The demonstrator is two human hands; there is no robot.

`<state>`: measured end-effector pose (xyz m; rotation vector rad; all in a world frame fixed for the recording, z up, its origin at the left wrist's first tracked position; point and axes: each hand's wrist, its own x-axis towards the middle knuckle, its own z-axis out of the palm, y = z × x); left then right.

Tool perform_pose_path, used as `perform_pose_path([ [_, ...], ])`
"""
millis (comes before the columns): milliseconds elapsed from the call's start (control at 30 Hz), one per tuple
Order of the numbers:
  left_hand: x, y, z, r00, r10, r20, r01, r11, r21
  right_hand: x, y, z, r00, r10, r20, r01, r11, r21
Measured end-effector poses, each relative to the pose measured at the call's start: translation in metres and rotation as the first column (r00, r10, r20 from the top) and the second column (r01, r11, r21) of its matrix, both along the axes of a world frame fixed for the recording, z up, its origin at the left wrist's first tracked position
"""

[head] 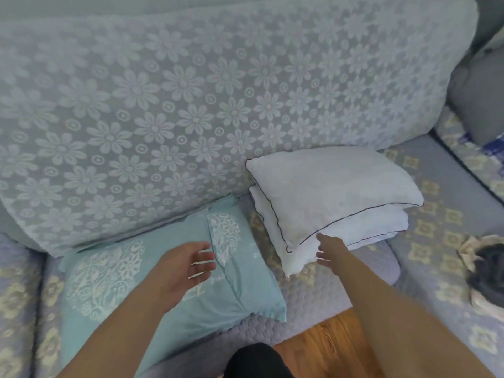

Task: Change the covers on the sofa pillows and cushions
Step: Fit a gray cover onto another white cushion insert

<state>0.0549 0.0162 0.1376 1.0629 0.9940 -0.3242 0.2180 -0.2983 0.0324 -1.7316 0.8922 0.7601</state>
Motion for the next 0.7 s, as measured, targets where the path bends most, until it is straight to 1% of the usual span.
perform_pose_path([
  [100,0.011,-0.032,-0.008,0.998,0.028,-0.049,-0.029,0.999,-0.038,0.032,0.0,-0.024,0.989,-0.113,-0.097,0.129,0.975,0.181],
  [167,0.021,-0.05,-0.012,0.996,-0.016,-0.092,0.009,0.997,-0.079,0.062,0.007,-0.037,0.971,-0.206,-0.12,0.234,0.922,0.309],
  [200,0.027,-0.054,-0.011,0.992,-0.066,-0.107,0.057,0.995,-0.083,0.078,0.013,-0.041,0.957,-0.263,-0.124,0.29,0.897,0.334],
  [233,0.035,-0.055,-0.01,0.986,-0.127,-0.112,0.121,0.991,-0.062,0.093,0.017,-0.045,0.946,-0.306,-0.103,0.323,0.894,0.311],
  [300,0.056,-0.055,-0.006,0.975,-0.197,-0.1,0.202,0.978,0.048,0.112,0.025,-0.03,0.949,-0.313,0.026,0.299,0.926,0.229],
  [367,0.079,-0.06,0.0,0.981,-0.184,-0.052,0.19,0.97,0.153,0.124,0.028,-0.008,0.937,-0.328,0.123,0.301,0.934,0.193],
  [400,0.09,-0.067,0.004,0.987,-0.156,-0.026,0.158,0.976,0.153,0.122,0.027,0.008,0.922,-0.355,0.153,0.319,0.922,0.22],
  [433,0.099,-0.073,0.002,0.994,-0.113,-0.005,0.113,0.988,0.109,0.114,0.026,0.025,0.906,-0.378,0.191,0.326,0.91,0.255],
  [500,0.117,-0.095,-0.005,0.998,-0.067,-0.023,0.066,0.998,-0.019,0.08,0.025,0.053,0.893,-0.41,0.186,0.336,0.881,0.332],
  [533,0.125,-0.107,-0.016,0.997,-0.072,-0.034,0.068,0.993,-0.094,0.055,0.022,0.056,0.913,-0.367,0.18,0.296,0.897,0.327],
  [567,0.128,-0.117,-0.034,0.996,-0.082,-0.03,0.077,0.988,-0.132,0.027,0.021,0.049,0.945,-0.284,0.164,0.234,0.934,0.27],
  [600,0.131,-0.129,-0.051,0.998,-0.057,-0.041,0.052,0.991,-0.127,-0.003,0.017,0.042,0.976,-0.17,0.134,0.14,0.968,0.207],
  [633,0.127,-0.133,-0.075,0.996,-0.029,-0.083,0.027,0.999,-0.023,-0.03,0.012,0.032,0.998,-0.038,0.047,0.029,0.983,0.181],
  [667,0.119,-0.131,-0.097,0.992,-0.002,-0.126,0.019,0.991,0.134,-0.049,0.006,0.024,0.995,0.082,-0.062,-0.068,0.977,0.202],
  [700,0.105,-0.128,-0.11,0.987,0.015,-0.157,0.032,0.956,0.292,-0.062,-0.004,0.014,0.968,0.18,-0.174,-0.139,0.964,0.227],
])
